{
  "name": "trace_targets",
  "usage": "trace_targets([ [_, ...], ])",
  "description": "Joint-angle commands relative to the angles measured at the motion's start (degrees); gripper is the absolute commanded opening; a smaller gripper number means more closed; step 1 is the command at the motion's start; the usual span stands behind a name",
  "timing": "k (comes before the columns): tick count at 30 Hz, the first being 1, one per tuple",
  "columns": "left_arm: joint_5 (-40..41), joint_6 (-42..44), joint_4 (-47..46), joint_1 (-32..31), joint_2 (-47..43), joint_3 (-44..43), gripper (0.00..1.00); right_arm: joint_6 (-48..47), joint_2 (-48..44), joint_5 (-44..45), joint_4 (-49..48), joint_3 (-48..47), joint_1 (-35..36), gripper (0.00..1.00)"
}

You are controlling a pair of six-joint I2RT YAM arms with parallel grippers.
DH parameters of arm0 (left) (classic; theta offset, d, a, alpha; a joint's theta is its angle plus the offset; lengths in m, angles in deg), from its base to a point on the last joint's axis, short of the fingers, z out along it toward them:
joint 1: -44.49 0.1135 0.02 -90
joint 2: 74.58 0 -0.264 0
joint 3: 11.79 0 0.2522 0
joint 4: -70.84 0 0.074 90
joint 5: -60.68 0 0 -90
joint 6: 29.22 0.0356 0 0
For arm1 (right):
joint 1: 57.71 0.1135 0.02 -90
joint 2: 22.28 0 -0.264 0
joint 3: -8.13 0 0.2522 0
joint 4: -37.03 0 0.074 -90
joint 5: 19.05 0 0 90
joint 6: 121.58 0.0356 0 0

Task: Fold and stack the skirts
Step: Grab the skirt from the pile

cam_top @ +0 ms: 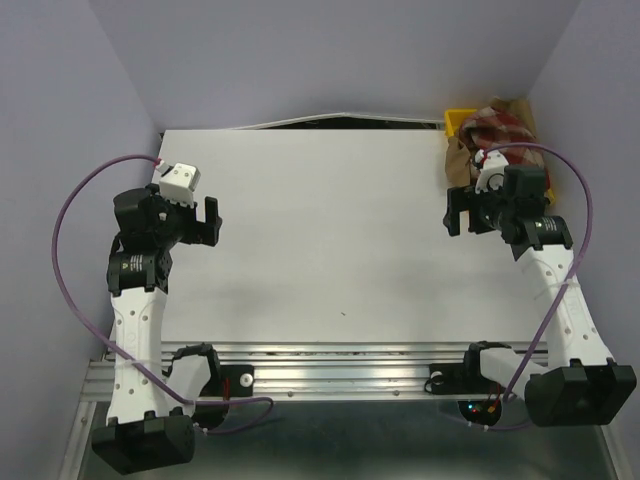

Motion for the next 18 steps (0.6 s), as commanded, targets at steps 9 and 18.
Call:
trace_targets([
  [9, 2.21, 6.29, 1.46, -0.19, 0.13, -6.47, 0.99, -7.26, 14.17, 9.75, -3.16, -16.73, -4.37, 1.00],
  [18, 0.37, 7.35, 1.98, -0.10, 0.30, -6.82, 0.99, -14.12, 36.66, 15.37, -4.91, -33.01, -11.58, 1.00],
])
